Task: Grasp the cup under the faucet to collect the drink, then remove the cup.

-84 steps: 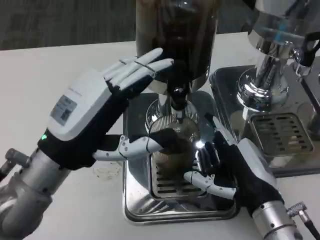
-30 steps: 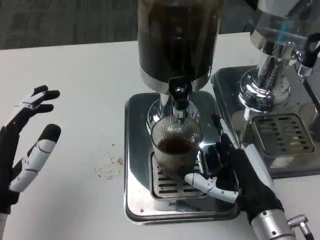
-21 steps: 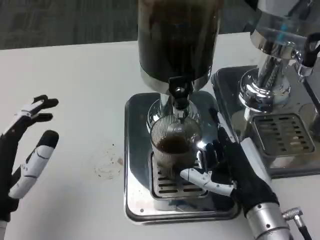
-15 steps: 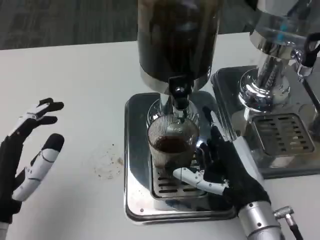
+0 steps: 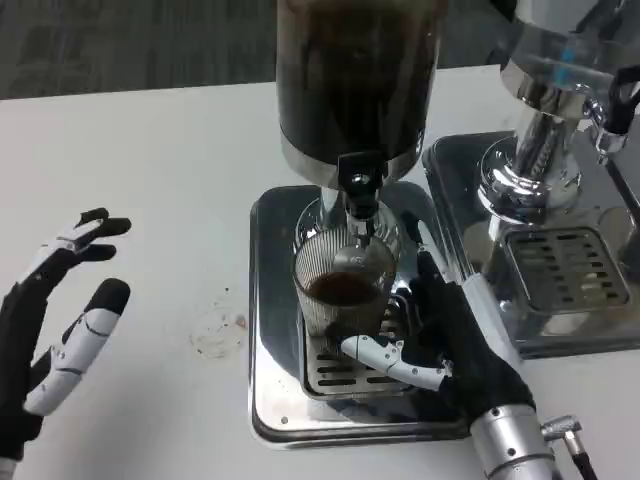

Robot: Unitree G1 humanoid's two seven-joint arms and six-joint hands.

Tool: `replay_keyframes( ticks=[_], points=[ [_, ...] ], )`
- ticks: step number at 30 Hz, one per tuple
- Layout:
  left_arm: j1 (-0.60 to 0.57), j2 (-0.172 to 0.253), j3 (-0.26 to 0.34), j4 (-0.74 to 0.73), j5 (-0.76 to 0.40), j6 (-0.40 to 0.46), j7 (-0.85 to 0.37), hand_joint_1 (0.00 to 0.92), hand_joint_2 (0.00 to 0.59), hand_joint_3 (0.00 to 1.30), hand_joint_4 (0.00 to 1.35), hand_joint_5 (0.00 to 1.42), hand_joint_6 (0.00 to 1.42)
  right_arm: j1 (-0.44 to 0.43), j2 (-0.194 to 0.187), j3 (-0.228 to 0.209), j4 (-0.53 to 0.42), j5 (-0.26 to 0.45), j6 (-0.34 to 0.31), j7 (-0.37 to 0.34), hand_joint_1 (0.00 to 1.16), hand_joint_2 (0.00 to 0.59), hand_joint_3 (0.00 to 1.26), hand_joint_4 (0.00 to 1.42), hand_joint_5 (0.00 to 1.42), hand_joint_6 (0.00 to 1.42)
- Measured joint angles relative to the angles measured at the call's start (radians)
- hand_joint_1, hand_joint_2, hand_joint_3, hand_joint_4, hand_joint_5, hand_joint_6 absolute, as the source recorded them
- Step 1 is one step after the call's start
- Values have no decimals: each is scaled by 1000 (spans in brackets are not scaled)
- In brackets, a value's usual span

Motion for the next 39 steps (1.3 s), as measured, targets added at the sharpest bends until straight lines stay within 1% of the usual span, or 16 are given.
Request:
replay_keyframes(
  ticks=[14,20,29,33,35,39],
  points=[
    [7,0,0,-2,-2,3,-9,0,219,333,158,311,124,1,10,0,10,2,-12,-5,703,150,0,0,0,93],
    [5,0,0,5,-6,3,-15,0,219,334,160,311,124,0,10,1,10,19,-15,27,689,149,0,0,0,86],
    [-8,0,-1,19,-8,3,-29,0,219,346,175,311,124,0,17,-1,10,50,-19,49,680,148,0,0,0,66],
    [-10,0,0,25,-12,3,-30,0,219,355,180,320,124,-1,20,-1,10,58,-19,51,678,149,0,0,0,65],
    [-11,1,0,27,-19,3,-31,0,219,356,184,321,124,-1,20,0,10,58,-19,52,671,162,0,0,0,65],
    [-14,3,0,32,-24,3,-38,0,219,356,190,321,124,-4,24,4,13,54,-18,51,671,158,0,0,0,64]
  ],
)
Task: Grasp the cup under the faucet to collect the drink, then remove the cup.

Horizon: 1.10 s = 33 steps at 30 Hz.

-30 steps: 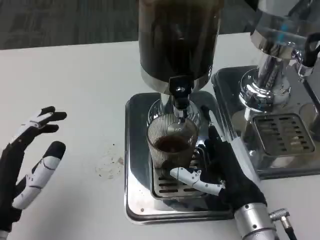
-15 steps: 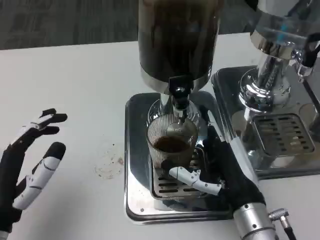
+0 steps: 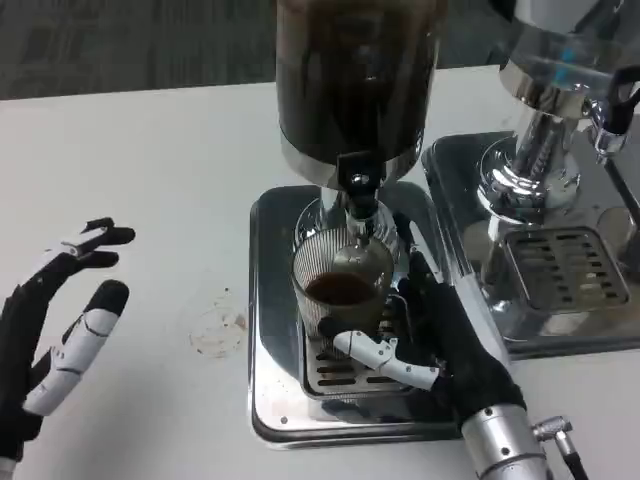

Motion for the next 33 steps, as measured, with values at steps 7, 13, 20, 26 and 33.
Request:
replay_keyframes(
  ticks=[7,13,20,26,33],
  points=[
    [0,0,1,0,0,0,0,0,218,367,202,326,124,-30,13,9,30,-14,9,-12,705,156,0,0,0,78],
    [0,0,5,0,-1,0,0,0,218,369,204,327,126,-56,25,15,64,-14,9,-22,726,152,0,0,0,115],
    [1,0,8,0,-1,0,0,0,218,370,204,327,134,-65,27,16,71,-14,4,-26,774,149,0,98,77,202],
    [1,0,9,0,-1,0,0,0,218,370,204,327,137,-66,33,16,79,-17,-2,-63,836,152,144,242,209,287],
    [4,0,10,-1,-1,0,0,0,224,370,204,327,138,-63,37,17,80,-38,-7,-124,879,163,280,362,302,358]
  ],
)
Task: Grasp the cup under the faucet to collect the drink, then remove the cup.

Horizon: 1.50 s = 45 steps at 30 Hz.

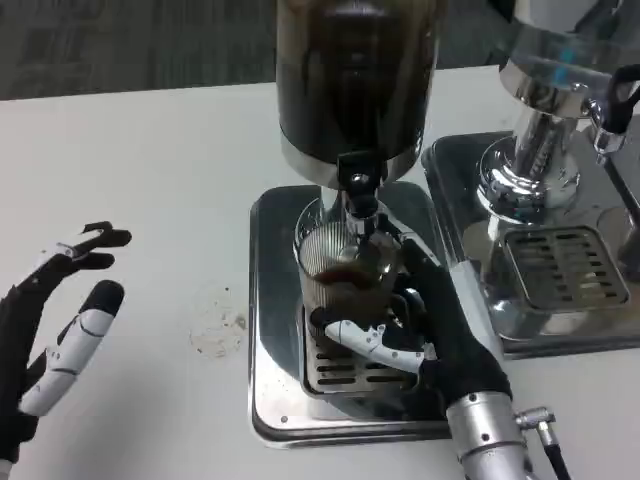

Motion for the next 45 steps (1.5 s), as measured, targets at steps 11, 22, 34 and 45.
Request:
replay_keyframes(
  ticks=[11,22,34,45],
  points=[
    [1,0,2,0,0,0,0,0,228,370,204,327,139,2,1,3,3,-19,-3,-24,928,168,388,445,386,442],
    [1,0,2,0,0,0,0,0,228,370,204,327,139,5,3,14,30,-52,-45,-83,961,159,514,560,514,585],
    [1,4,2,0,1,3,0,0,230,370,213,327,140,17,5,18,49,-77,-74,-151,985,137,570,584,621,713],
    [-13,4,-8,17,1,3,-3,0,231,370,214,327,142,64,3,3,13,-110,-83,-210,1003,130,573,615,750,844]
  ],
)
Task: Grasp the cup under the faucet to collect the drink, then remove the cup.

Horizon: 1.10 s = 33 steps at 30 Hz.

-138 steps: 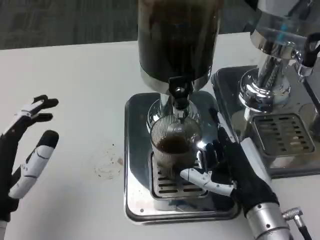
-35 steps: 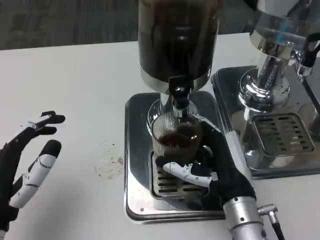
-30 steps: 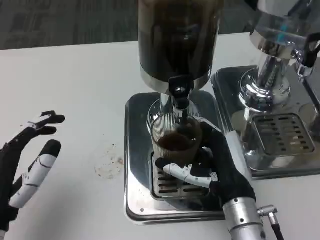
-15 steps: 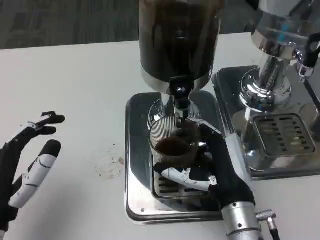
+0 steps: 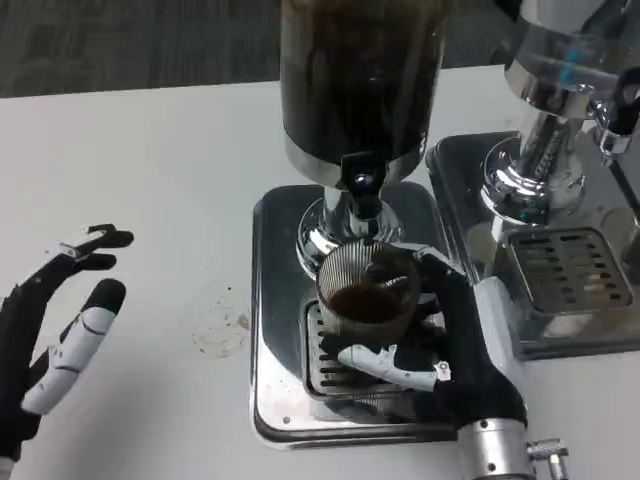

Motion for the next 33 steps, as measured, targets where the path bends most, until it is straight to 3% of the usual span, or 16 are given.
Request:
replay_keyframes(
  ticks=[9,15,24,33],
  points=[
    [-25,0,-23,26,0,0,-7,0,231,370,211,327,143,34,-1,-15,-43,-17,13,-2,1006,122,599,661,826,929],
    [-25,0,-29,35,0,-1,-7,0,232,370,206,327,143,78,-2,-36,-128,-15,36,9,1002,108,616,696,855,954],
    [-24,0,-34,37,0,-1,-7,0,232,357,200,311,130,135,-14,-49,-230,-5,94,91,998,100,631,738,876,996],
    [-19,0,-36,37,7,-1,-7,0,231,321,151,226,64,192,-41,-58,-331,0,112,146,990,98,645,743,888,1033]
  ],
)
